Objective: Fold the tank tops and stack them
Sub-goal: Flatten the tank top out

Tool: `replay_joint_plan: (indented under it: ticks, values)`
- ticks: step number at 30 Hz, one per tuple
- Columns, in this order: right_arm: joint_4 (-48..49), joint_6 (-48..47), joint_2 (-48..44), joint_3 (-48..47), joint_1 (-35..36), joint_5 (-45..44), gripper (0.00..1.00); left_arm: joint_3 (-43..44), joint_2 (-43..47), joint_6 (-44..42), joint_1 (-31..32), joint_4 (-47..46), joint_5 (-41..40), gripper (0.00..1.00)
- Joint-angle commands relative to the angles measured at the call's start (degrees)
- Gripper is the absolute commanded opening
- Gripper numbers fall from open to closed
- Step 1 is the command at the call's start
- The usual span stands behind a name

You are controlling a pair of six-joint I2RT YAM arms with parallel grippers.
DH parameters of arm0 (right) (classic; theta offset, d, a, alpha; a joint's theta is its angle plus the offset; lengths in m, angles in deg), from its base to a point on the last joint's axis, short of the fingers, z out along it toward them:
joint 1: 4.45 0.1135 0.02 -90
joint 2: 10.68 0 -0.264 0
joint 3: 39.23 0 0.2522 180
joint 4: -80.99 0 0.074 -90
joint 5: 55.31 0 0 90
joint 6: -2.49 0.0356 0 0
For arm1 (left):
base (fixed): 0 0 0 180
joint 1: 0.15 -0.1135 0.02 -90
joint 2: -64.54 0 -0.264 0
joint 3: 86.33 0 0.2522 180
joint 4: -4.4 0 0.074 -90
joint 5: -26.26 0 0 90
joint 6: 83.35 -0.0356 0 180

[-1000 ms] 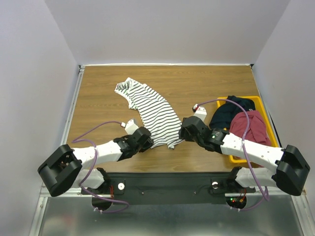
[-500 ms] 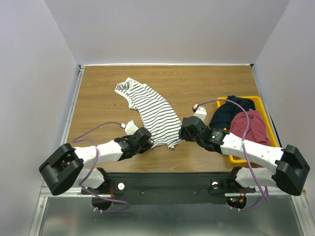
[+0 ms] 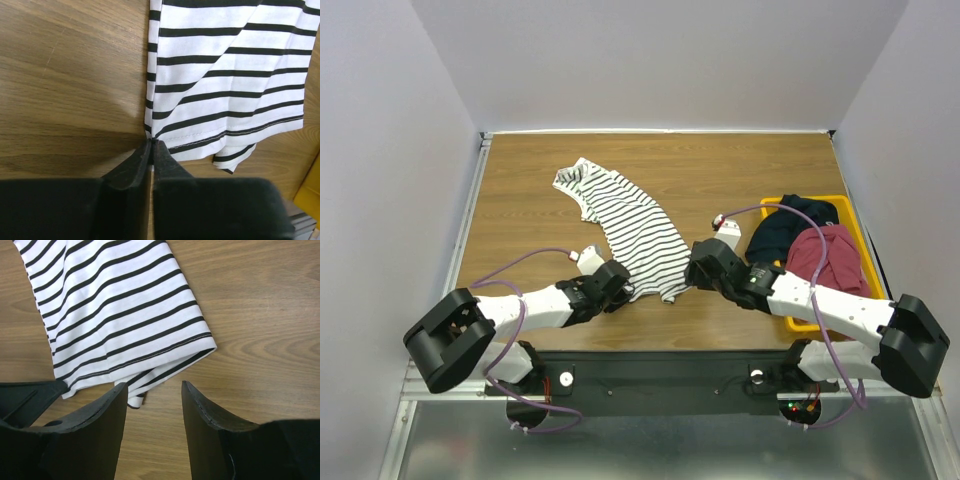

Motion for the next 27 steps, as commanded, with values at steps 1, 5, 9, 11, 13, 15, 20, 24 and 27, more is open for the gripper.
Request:
replay_joint_plan:
  ticks: [1,5,9,11,13,15,20,24,27]
  values:
    - [0.85,0.77,0.00,0.34,-0.46,-2.02,0.53,0.70,0.91,-1.45,0.35,0.03,-1.50,0.03]
    - [0.85,1.12,-0.08,0.78,-0.46,-1.49,0.53,5.53,2.93,-4.69,0.35,2.47,-3.95,0.00]
    - [0.85,1.74,-0.08,1.65,-0.55,-1.14,0.53,14.13,3.82,-9.62,0.26,6.17,-7.56,0.00]
    - [0.94,2.09,-0.35,1.92,-0.46,-0.96,0.53,19.67,4.17,-11.47,0.26,8.20,-9.58,0.00]
    - [0.94,2.26,-0.70,2.36,-0.46,-0.79,0.53,24.40,4.26,-13.75,0.00,9.34,-11.42,0.00]
    - [0.94,2.44,-0.79,2.62,-0.46,-0.70,0.53,28.28,4.17,-15.77,-0.61,9.52,-12.05,0.00]
    - [1.03,2.79,-0.44,2.71,-0.46,-0.52,0.54,35.23,2.86,-19.38,-2.19,9.43,-12.75,0.00]
    - [1.73,2.88,0.35,2.62,-0.46,0.18,0.57,42.60,1.10,-22.54,-3.16,9.52,-12.66,0.00]
    - [3.75,2.35,0.70,2.71,-0.46,1.05,0.61,46.13,-0.75,-24.74,-3.95,9.78,-12.49,0.00]
